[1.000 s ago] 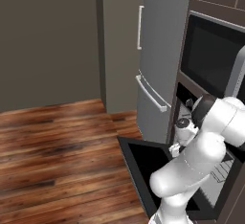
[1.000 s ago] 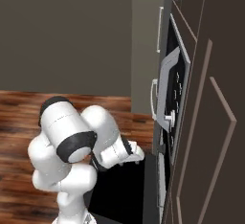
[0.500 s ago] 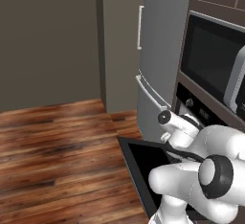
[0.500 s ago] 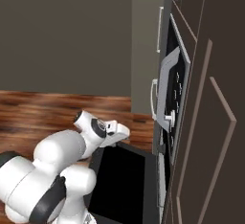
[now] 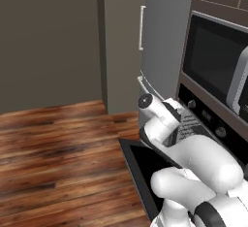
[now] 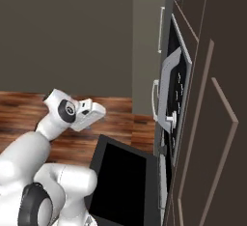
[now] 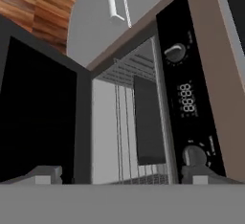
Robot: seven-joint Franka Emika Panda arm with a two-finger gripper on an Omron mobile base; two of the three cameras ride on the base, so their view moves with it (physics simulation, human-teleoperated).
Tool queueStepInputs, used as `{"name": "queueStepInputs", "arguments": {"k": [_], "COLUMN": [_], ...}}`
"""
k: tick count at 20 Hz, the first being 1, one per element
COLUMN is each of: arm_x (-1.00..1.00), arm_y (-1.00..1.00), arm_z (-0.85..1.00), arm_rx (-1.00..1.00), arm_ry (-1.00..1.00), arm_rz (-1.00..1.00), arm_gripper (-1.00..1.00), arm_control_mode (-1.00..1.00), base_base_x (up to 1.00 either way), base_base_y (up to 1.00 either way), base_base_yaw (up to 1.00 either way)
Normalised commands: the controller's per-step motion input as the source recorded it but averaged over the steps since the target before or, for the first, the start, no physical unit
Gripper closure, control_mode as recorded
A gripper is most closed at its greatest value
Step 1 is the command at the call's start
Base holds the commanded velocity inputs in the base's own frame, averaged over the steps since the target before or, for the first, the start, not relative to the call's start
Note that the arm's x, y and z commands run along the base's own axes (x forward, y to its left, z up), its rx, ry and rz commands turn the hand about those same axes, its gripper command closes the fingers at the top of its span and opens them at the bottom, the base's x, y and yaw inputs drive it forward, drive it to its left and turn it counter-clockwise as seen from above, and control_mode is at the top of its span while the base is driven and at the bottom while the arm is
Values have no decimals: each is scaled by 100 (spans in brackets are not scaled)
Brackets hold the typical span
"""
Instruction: Take the baked cake out of the oven and place it on the plate for cooling. Then close the oven door.
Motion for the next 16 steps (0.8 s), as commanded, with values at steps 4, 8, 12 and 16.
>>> {"name": "queueStepInputs", "arguments": {"k": [4, 8, 12, 16], "arm_x": [35, 30, 24, 17], "arm_y": [99, 98, 94, 78], "arm_z": [99, 48, 2, -8], "arm_rx": [0, 0, 0, 0], "arm_ry": [22, 20, 9, 1], "arm_rz": [0, 1, 2, 0], "arm_gripper": [-100, -100, -100, -100], "arm_control_mode": [-100, -100, -100, -100], "base_base_x": [0, 0, 0, 0], "base_base_y": [0, 0, 0, 0], "base_base_yaw": [0, 0, 0, 0]}}
